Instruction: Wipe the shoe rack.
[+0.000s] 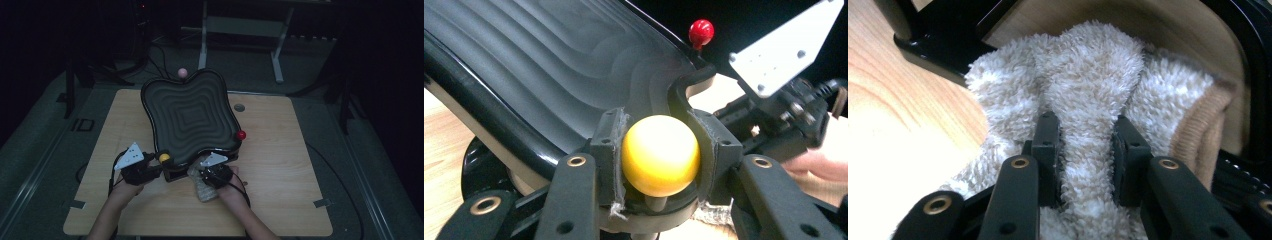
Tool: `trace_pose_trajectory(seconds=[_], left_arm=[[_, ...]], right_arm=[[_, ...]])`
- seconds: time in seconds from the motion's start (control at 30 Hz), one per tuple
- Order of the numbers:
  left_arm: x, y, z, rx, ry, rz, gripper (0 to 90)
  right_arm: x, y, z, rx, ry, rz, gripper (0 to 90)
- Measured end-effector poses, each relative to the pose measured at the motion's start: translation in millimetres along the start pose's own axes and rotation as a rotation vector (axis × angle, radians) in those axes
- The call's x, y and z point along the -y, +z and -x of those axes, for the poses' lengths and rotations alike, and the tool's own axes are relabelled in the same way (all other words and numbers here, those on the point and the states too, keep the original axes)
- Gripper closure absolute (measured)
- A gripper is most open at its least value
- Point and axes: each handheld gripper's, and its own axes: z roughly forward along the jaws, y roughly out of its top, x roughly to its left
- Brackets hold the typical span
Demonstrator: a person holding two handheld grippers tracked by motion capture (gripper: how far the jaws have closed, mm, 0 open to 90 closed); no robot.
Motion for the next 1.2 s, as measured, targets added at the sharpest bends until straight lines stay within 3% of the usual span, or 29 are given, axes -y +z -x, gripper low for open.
trace_pose_trajectory(seconds=[0.07,0.13,0.17,0.43,0.53,0.6,0.67,0.87,0.9,1.03,1.17,1.2], left_arm=[[0.1,0.0,-0.4,0.003,-0.001,0.000,60.1],[0.3,0.1,-0.7,0.005,-0.002,0.003,60.1],[0.5,0.2,-0.9,0.006,-0.002,0.005,60.1],[0.8,0.2,-0.4,0.003,-0.005,0.007,60.1],[0.9,0.1,-0.3,0.002,-0.004,0.008,60.1],[1.0,-0.1,0.0,0.000,-0.003,0.007,60.0],[1.2,-0.2,-0.1,0.001,-0.002,0.008,60.1],[0.8,-0.2,-0.7,0.006,0.000,0.005,60.1],[0.8,-0.2,-0.7,0.006,0.000,0.005,60.1],[0.7,0.1,-1.0,0.008,0.001,0.005,60.1],[0.5,0.3,-1.3,0.011,-0.002,0.004,60.1],[0.4,0.4,-1.1,0.010,-0.003,0.004,60.1]], right_arm=[[-3.1,-0.4,8.4,0.045,0.049,0.016,68.5],[-3.2,4.5,7.2,0.050,0.089,0.022,68.1],[-3.5,6.1,1.1,0.067,0.068,0.030,68.2],[-22.0,19.5,-56.6,-0.037,-0.053,0.053,67.7],[-26.1,21.5,-67.2,-0.013,-0.086,0.046,67.7],[-24.8,20.8,-61.3,-0.030,-0.085,0.046,67.9],[-22.2,18.5,-50.2,-0.001,-0.086,0.038,67.7],[-5.9,6.7,-0.2,0.068,0.009,0.021,67.0],[-5.9,6.7,-0.2,0.068,0.009,0.021,67.0],[9.7,-3.7,41.5,0.143,0.102,0.008,66.8],[14.2,-5.0,50.5,0.111,0.174,0.020,67.7],[11.7,-3.8,45.0,0.119,0.152,0.015,67.8]])
